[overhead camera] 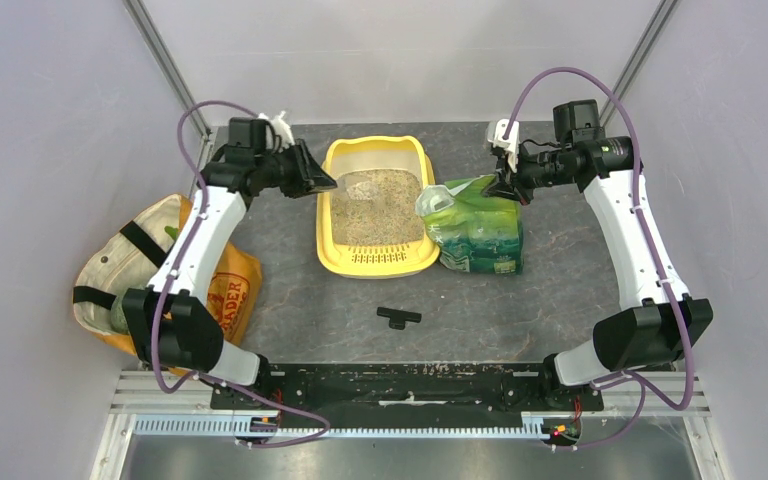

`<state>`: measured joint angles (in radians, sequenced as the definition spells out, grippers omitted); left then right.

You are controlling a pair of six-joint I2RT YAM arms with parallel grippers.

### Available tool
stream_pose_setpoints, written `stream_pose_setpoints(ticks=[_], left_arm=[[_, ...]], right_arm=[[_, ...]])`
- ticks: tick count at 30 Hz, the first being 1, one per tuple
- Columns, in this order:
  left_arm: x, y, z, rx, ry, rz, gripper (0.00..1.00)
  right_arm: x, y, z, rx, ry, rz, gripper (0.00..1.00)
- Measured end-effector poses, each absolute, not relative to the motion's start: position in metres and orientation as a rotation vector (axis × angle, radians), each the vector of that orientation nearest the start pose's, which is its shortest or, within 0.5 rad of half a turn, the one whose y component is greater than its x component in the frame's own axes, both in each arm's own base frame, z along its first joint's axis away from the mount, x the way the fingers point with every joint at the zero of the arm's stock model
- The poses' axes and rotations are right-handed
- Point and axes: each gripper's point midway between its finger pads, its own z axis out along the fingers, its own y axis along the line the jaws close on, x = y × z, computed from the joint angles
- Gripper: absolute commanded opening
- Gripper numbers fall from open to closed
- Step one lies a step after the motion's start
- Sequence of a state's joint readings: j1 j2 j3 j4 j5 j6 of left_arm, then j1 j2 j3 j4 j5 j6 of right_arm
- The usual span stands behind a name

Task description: Fill the litter box with clean litter

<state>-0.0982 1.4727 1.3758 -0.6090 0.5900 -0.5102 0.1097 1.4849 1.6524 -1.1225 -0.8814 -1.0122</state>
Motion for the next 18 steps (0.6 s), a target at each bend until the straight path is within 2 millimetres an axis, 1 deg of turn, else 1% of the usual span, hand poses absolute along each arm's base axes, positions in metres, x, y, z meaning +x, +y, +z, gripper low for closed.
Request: stream_pose_setpoints(ticks=[3,6,8,11,13,15,16,18], left_arm=[[0.359,-0.170,0.249,0.023,2.345,-0.811,0.02],[0.356,-0.181,0.248,0.170,2.351,-0.646,0.02],[0.356,-0.179,0.244,0.232,2.365,-0.540,0.02],[0.359,-0.167,0.233,0.283,2.393,-0.400,0.02],[0.358,-0.160,0.230,0.314,2.406,-0.344,0.02],[0.358,-0.158,0.236,0.348,2.400,-0.330,0.02],[0.358,-0.161,0.244,0.366,2.384,-0.354,0.02],[0.358,-0.176,0.267,0.404,2.327,-0.457,0.02]], right_arm=[[0.320,0.149,0.290,-1.421,1.654,0.616,0.00],[0.320,0.149,0.290,-1.421,1.654,0.616,0.00],[0.319,0.149,0.290,-1.422,1.655,0.616,0.00],[0.317,0.148,0.287,-1.425,1.658,0.619,0.00],[0.315,0.148,0.284,-1.429,1.662,0.621,0.00],[0.313,0.148,0.282,-1.431,1.664,0.622,0.00],[0.313,0.148,0.283,-1.432,1.663,0.622,0.00],[0.312,0.147,0.283,-1.434,1.659,0.619,0.00]])
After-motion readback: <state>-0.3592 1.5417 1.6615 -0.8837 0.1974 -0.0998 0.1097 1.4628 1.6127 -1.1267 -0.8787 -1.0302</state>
